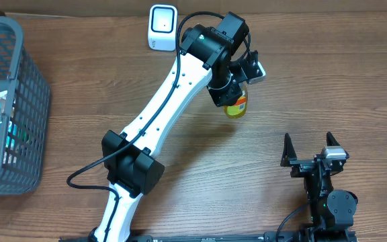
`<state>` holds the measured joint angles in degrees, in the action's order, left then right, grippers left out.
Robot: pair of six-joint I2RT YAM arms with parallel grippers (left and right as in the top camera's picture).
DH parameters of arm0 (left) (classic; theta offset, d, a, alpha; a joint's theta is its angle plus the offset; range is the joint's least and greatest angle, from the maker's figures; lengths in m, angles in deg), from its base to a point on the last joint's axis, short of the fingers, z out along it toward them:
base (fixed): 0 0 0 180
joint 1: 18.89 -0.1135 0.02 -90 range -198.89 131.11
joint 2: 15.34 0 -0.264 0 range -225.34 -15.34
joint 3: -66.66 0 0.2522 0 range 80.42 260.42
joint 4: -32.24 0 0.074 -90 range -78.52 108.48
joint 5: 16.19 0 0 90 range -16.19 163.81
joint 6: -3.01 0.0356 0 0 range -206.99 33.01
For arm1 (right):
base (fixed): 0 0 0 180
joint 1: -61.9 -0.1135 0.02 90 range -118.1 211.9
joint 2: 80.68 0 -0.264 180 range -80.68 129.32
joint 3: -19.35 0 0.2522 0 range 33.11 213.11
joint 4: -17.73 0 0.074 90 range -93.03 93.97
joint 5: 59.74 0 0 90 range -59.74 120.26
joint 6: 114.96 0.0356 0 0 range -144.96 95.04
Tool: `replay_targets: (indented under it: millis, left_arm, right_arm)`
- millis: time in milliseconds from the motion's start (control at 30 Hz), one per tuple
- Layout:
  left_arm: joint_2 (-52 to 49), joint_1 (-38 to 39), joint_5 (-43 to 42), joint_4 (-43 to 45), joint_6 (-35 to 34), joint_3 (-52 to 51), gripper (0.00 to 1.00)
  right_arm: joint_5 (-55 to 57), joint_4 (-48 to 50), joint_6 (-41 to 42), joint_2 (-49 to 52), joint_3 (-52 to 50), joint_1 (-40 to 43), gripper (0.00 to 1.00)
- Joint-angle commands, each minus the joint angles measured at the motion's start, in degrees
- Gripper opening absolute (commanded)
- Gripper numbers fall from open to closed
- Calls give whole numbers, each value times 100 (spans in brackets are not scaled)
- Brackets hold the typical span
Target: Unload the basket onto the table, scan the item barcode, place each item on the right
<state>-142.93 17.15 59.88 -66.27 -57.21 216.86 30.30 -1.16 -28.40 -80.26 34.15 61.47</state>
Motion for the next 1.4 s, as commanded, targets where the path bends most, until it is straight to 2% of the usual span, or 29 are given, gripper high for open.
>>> replay_targets:
  millis: [0, 333, 433, 567, 700, 967, 1067, 1233, 1367]
  left_arm:
    - [15, 20, 55, 37, -822, 90, 36]
    - [15, 225, 1307, 37, -2430, 90, 35]
    - [15, 275, 1810, 33, -3324, 90, 36]
    - [13, 302, 2225, 7, -4330, 76, 30]
    - [7, 302, 2232, 17, -4570, 4, 31]
    - [-20, 304, 2505, 190, -4579, -525, 30]
    - [-20, 297, 2511, 400, -4907, -885, 32]
    - [-22, 299, 2505, 857, -5866, -1512, 33]
    - [-22, 306, 2507, 1196, -6072, -1845, 35]
  right_arm:
    - [28, 33, -26, -26, -59, -26, 100]
    - [26, 31, -24, -26, -59, -26, 100]
    - [26, 31, -26, -26, -59, -26, 100]
    - [26, 33, -24, -26, -59, -26, 100]
    - [28, 33, -26, -26, -59, -26, 100]
    - [26, 33, -24, -26, -59, -26, 100]
    - [26, 31, -24, -26, -59, -26, 100]
    - [28, 33, -24, -26, -59, -26, 100]
    - [28, 33, -26, -26, -59, -26, 100]
